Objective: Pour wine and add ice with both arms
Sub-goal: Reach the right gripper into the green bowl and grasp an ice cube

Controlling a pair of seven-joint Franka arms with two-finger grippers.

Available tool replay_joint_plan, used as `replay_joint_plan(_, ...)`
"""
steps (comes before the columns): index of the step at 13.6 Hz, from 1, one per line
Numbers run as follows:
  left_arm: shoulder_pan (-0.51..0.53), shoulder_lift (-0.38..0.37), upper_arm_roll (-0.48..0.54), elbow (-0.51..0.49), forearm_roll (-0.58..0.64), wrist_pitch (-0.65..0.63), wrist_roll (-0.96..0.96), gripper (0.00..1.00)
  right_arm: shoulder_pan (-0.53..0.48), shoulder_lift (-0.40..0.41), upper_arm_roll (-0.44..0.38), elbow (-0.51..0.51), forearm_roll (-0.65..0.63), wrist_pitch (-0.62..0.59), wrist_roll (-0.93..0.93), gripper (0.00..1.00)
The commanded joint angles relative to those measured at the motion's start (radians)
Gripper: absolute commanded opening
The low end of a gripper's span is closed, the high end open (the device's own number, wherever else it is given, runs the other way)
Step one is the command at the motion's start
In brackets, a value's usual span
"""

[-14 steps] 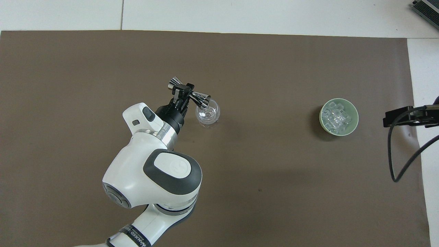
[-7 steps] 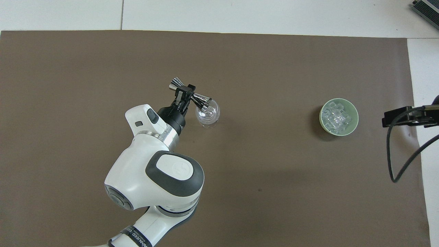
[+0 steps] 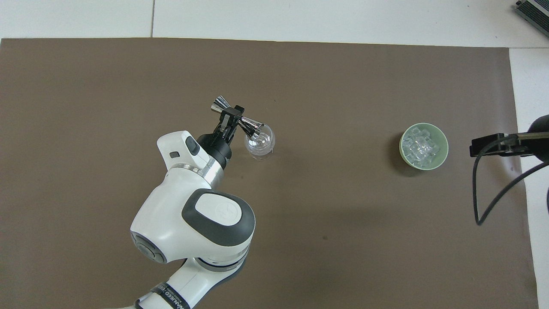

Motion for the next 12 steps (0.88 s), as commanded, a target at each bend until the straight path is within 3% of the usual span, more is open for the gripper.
replay_joint_plan(1, -0.021, -0.011, 0.013, -0.005, 0.008, 0.02, 0.034, 0.0, -0.008, -0.096, 0.002, -0.182, 0.006, 0.169, -0.012, 1.0)
replay_joint_plan(7, -0.021, -0.013, 0.013, -0.003, 0.008, 0.021, 0.068, 0.0, -0.009, -0.105, 0.0, -0.338, 0.006, 0.47, -0.012, 1.0)
replay_joint_plan(12, -0.019, -0.013, 0.013, 0.003, 0.008, 0.021, 0.066, 0.0, -0.019, 0.01, 0.0, -0.406, 0.006, 0.662, -0.01, 1.0)
